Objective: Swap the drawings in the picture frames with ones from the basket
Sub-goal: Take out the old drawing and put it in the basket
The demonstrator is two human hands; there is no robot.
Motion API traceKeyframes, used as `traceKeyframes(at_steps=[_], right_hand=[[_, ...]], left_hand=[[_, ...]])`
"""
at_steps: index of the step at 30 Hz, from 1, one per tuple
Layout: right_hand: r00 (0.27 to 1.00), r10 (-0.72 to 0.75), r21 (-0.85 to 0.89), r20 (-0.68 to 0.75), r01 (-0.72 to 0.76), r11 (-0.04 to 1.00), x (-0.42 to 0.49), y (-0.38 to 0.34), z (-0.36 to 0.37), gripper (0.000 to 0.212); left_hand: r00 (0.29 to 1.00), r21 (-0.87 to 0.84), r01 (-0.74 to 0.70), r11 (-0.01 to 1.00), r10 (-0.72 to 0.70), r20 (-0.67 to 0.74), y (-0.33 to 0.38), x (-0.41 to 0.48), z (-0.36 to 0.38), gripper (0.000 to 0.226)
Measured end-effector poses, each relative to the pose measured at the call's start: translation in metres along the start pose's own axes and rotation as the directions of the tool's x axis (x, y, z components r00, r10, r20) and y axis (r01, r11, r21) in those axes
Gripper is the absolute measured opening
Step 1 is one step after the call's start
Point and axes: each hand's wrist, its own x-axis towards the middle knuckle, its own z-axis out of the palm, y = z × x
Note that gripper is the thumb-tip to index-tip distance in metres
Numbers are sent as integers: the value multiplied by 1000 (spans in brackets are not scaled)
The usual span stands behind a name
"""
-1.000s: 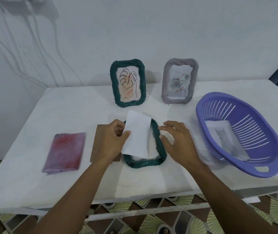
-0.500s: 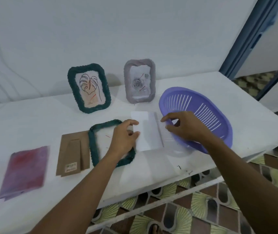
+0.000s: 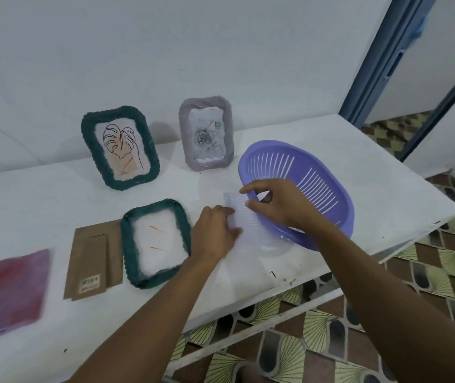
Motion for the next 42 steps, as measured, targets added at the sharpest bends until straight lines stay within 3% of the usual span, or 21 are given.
traceKeyframes(at_steps=[3, 9, 11, 13, 17, 22, 27, 32, 42], right_hand=[[1000, -9, -19, 17, 10, 1000, 1, -1, 3, 40], [998, -4, 156, 59, -5, 988, 2, 2, 2, 31], [998, 63, 139, 10, -63, 988, 10, 15, 0, 29], [989, 147, 12, -9, -147, 989, 20, 29, -3, 30], [966, 230, -219, 119, -201, 955, 28, 40, 5, 52], [974, 201, -323, 101, -159, 933, 33, 44, 17, 63], [977, 208, -281, 47, -187, 941, 34, 47, 20, 60], [979, 197, -350, 61, -164, 922, 35, 46, 22, 60], [956, 261, -19, -132, -266, 964, 37, 55, 11, 36]], left_hand=[[998, 80, -64, 995, 61, 29, -1, 6, 3, 49], [995, 13, -82, 997, 81, 61, -7, 10, 8, 47], [997, -153, -73, 985, 74, 3, -9, 11, 6, 41], [996, -358, -50, 932, 21, -84, -7, 13, -1, 32], [990, -536, -65, 842, -12, -138, 13, 17, -19, 38], [986, -514, -150, 845, 87, -145, 21, 13, -19, 47], [983, -512, -156, 845, 84, -161, 21, 11, -15, 43], [983, -500, -158, 851, 89, -158, 22, 12, -15, 42], [985, -504, -151, 850, 85, -151, 18, 15, -13, 42]])
